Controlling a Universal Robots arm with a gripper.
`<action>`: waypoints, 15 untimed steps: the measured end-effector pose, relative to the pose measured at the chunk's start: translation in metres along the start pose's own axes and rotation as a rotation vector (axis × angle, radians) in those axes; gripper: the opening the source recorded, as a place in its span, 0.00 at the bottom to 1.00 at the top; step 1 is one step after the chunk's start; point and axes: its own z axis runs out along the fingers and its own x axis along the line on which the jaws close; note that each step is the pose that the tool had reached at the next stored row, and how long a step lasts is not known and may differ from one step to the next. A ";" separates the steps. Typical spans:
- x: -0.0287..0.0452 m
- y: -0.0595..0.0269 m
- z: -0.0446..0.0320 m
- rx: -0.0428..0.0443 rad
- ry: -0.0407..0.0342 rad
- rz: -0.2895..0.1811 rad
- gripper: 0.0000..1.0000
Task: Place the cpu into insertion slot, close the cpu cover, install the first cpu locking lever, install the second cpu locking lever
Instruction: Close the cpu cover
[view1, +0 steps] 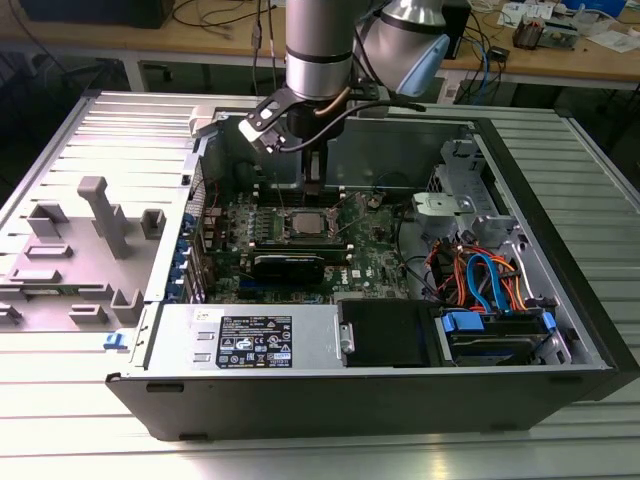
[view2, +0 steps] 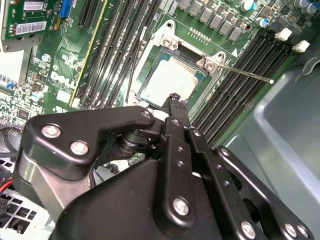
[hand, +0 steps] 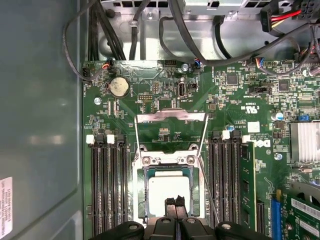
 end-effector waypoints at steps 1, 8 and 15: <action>-0.0001 0.0000 -0.0026 0.0000 0.0000 0.000 0.11; -0.0007 0.0002 -0.0145 -0.0001 0.0001 0.000 0.11; -0.0012 0.0003 -0.0230 0.0000 0.0002 0.000 0.11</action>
